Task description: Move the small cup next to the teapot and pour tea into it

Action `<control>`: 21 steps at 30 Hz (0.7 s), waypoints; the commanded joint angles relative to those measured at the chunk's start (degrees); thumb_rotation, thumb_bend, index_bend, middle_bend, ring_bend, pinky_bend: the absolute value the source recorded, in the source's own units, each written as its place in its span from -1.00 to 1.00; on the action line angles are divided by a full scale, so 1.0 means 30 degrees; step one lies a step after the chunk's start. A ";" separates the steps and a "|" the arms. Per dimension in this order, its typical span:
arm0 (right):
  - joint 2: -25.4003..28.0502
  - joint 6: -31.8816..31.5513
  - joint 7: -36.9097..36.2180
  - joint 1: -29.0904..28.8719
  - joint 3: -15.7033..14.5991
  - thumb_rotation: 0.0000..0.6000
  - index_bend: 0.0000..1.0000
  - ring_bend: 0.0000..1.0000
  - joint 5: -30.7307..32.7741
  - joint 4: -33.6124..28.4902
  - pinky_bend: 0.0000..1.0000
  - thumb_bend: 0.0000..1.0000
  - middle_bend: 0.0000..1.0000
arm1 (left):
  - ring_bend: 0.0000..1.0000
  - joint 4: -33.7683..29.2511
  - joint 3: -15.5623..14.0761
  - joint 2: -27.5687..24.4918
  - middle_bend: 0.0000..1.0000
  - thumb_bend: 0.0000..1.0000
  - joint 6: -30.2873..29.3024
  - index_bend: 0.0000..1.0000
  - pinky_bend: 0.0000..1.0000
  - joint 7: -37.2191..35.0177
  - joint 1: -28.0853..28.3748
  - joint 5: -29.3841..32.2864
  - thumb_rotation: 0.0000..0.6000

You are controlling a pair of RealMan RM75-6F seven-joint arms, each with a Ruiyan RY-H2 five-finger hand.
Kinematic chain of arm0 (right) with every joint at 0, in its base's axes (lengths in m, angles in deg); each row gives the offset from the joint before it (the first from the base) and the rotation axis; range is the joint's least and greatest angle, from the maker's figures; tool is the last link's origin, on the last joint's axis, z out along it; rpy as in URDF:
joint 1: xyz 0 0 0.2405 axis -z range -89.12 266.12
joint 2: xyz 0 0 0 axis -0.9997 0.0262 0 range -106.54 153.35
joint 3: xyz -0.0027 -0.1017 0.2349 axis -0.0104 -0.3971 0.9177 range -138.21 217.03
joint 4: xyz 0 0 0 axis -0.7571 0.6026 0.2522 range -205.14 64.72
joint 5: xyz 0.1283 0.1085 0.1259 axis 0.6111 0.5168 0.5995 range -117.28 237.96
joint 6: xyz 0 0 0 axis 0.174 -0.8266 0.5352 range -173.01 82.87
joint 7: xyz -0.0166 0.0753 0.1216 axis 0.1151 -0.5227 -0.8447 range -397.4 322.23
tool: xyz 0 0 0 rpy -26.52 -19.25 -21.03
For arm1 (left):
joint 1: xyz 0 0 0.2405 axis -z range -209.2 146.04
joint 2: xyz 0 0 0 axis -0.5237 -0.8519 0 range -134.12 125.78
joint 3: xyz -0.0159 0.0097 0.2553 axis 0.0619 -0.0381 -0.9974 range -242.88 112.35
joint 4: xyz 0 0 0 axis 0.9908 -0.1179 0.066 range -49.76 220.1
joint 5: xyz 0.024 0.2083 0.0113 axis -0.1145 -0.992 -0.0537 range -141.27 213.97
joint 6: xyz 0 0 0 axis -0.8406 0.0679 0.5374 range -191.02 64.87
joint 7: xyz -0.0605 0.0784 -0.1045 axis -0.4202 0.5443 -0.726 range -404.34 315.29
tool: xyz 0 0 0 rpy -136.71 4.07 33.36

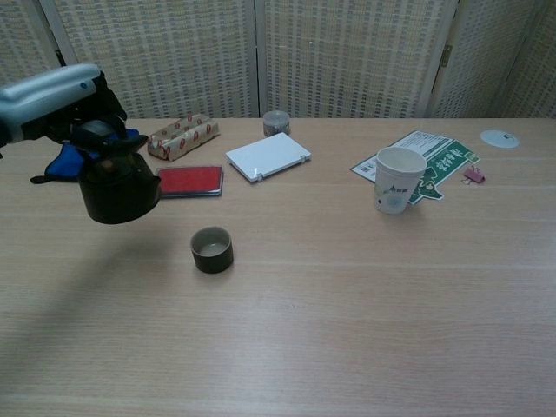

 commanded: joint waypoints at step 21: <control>-0.0161 0.0200 -0.0384 0.0136 -0.0098 1.00 -0.37 -0.63 0.0056 0.0383 -0.46 -0.60 -0.43 | 1.00 0.1180 -0.0405 0.1550 1.00 -0.30 -0.0253 1.00 0.14 0.2428 0.0973 -0.0549 0.66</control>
